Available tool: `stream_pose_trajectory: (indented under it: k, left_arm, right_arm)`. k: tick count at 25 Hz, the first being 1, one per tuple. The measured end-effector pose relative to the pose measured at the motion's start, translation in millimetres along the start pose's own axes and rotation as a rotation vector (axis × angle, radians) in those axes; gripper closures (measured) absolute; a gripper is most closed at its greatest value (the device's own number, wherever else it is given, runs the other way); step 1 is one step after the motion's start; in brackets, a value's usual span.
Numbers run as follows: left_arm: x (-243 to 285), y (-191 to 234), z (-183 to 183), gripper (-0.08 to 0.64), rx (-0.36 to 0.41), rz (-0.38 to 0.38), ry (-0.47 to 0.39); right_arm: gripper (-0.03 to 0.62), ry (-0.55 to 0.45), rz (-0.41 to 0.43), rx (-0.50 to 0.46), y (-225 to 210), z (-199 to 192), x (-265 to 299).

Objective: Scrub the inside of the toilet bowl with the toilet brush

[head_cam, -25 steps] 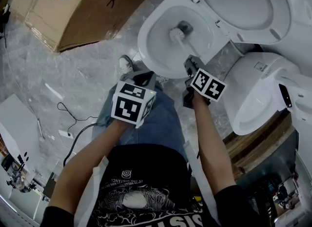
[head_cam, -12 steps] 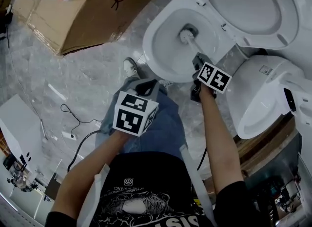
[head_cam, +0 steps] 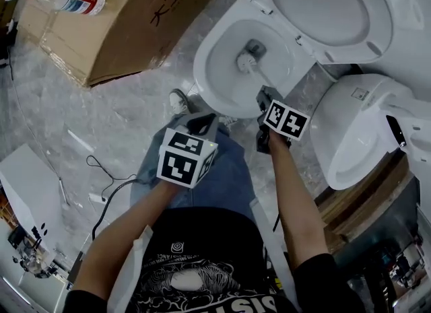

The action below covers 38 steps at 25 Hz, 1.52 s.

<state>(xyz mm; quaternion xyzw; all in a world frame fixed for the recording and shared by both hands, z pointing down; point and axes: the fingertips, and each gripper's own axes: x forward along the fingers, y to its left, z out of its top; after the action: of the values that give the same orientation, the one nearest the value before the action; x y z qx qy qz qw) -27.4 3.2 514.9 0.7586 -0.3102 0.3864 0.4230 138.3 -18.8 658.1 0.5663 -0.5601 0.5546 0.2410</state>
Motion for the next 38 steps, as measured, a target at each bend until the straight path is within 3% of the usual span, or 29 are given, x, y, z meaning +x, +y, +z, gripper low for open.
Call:
stream_pose_trajectory:
  k: [6,17,28,38]
  left_arm:
    - [-7.3,-7.4,24.3,0.563,0.071,-0.002,-0.019]
    - [-35.8,-39.6,79.1,0.563,0.214,-0.052,-0.067]
    - [-64.3,-96.3,126.7,0.566,0.434,-0.254,-0.143]
    - [-99.0,-130.6,150.8,0.568,0.566,-0.302,-0.289]
  right_arm:
    - [0.442,-0.024,0.032,0.037,12.0,-7.1,-23.7]
    - [0.442,-0.189,0.106,0.093,59.5,13.2,-116.8]
    - [0.442,-0.464,0.053,0.119,108.4,56.8,-228.0]
    - [0.442,-0.632,-0.018,0.082,129.1,70.8,-289.3]
